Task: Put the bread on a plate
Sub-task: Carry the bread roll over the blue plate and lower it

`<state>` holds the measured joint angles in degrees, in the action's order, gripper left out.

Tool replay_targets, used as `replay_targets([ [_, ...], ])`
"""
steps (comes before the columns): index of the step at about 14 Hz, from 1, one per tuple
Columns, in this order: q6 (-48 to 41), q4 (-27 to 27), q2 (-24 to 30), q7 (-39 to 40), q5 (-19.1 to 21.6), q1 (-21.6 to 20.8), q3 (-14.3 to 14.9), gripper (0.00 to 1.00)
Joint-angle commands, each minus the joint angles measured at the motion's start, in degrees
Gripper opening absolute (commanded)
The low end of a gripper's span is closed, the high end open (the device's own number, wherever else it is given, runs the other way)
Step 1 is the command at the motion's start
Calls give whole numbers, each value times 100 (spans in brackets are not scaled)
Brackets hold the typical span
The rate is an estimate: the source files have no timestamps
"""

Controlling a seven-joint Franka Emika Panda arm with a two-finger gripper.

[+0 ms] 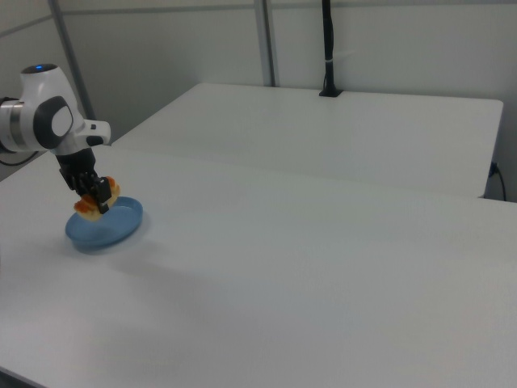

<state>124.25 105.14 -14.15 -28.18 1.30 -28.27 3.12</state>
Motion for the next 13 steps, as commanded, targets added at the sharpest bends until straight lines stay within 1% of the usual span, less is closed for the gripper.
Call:
replay_targets([
  [1, -138, -730, -885, -380, 19, -143, 48, 64],
  [3, -129, -986, -1317, -688, -25, -284, 48, 68],
  [4, -120, -1013, -1414, -829, -42, -302, 48, 71],
  [5, -111, -1022, -1441, -952, -42, -328, 48, 87],
  [6, -111, -1013, -1433, -988, -34, -346, 48, 91],
  [7, -111, -1022, -1389, -1014, -25, -354, 48, 99],
  [9, -129, -1039, -1214, -971, -33, -346, 48, 100],
  [10, -277, -1005, -943, -875, -34, -337, 57, 100],
  [12, -1188, -1039, -407, -393, 28, -285, 127, 100],
  [13, -1436, -1022, -100, -364, 28, -249, 153, 100],
])
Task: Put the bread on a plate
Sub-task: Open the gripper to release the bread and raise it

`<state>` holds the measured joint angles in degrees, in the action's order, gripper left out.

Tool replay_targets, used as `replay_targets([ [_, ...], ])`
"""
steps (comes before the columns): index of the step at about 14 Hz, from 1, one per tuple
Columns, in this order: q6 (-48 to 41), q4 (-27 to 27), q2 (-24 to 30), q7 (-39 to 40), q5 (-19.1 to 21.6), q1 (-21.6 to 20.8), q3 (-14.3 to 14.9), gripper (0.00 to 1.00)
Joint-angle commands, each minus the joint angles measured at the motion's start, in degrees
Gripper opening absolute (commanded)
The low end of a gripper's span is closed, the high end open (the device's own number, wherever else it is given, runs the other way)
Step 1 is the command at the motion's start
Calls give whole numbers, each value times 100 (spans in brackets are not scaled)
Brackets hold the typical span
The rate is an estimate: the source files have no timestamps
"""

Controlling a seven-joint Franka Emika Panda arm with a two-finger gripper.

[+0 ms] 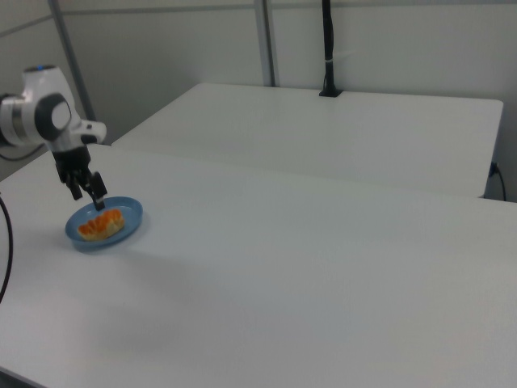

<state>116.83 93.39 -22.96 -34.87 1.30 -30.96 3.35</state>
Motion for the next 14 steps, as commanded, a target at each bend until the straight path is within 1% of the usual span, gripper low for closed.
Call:
replay_targets([
  [1, -993, 162, 1080, 367, 10, 125, 209, 100],
  [2, -1318, 162, 1379, 706, 10, 274, 253, 100],
  [3, -1782, 162, 1695, 1310, 10, 545, 314, 100],
  [4, -2178, 136, 1951, 1812, 10, 730, 498, 100],
  [5, -2322, 136, 2119, 2087, 10, 819, 665, 100],
  [6, -2393, 127, 2295, 2429, -16, 1003, 884, 100],
  [9, -2437, 109, 2419, 3089, -43, 1539, 1061, 100],
  [11, -2429, 39, 2393, 3512, -34, 1690, 1263, 100],
  [12, -2359, 22, 2384, 3540, -42, 1725, 1308, 100],
  [14, -2341, -241, 2314, 3566, -16, 1909, 1317, 100],
])
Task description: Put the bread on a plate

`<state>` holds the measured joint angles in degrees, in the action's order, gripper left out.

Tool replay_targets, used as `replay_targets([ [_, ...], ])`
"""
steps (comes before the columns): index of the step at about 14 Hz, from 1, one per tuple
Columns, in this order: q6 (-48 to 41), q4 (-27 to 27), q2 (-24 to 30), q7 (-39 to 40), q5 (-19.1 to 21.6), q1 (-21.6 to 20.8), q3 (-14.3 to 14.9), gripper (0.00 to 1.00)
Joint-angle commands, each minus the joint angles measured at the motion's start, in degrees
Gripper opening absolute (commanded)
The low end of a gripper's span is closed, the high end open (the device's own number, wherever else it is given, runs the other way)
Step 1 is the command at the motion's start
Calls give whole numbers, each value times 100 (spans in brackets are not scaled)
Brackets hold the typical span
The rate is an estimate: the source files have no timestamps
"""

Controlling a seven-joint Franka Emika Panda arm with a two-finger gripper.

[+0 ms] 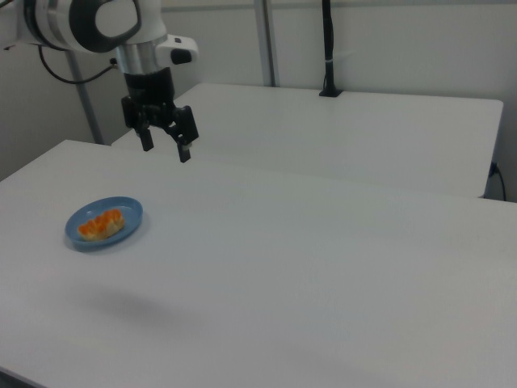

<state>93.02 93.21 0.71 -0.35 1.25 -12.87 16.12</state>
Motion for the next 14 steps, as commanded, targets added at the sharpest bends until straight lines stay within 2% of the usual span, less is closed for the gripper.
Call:
replay_targets([
  [1, 15, -259, -71, 114, -11, 161, 40, 100],
  [9, -117, -268, -71, 88, 16, 188, 40, 100],
  [12, -117, -268, -27, 114, 51, 556, -74, 100],
  [14, -108, -268, -18, 132, 51, 627, -153, 100],
])
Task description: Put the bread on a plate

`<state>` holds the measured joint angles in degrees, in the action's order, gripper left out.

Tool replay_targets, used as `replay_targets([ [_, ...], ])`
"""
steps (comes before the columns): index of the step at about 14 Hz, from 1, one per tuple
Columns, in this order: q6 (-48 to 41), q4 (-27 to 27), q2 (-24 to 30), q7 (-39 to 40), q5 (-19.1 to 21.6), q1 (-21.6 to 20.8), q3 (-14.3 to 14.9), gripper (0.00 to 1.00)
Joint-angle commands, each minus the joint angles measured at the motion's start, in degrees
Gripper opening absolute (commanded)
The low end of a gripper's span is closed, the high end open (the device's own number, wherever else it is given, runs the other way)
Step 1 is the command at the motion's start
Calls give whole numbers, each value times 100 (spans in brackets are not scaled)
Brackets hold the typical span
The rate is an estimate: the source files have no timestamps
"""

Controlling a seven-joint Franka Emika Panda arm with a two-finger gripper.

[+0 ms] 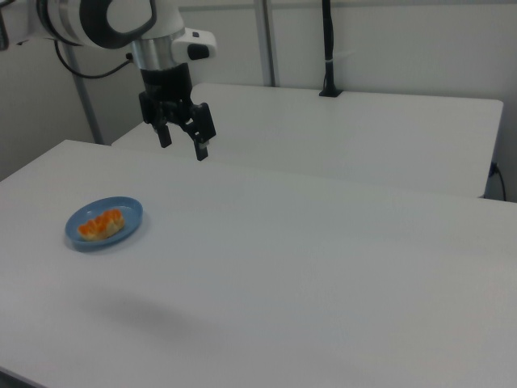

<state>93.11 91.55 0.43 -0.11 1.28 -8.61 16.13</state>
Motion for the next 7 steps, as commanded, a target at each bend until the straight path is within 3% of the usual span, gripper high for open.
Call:
replay_targets([
  [1, -118, -94, 35, 212, 56, 376, -345, 100],
  [2, -118, -94, 53, 265, 57, 586, -582, 100],
  [7, -118, -94, 53, 275, 57, 667, -637, 100],
])
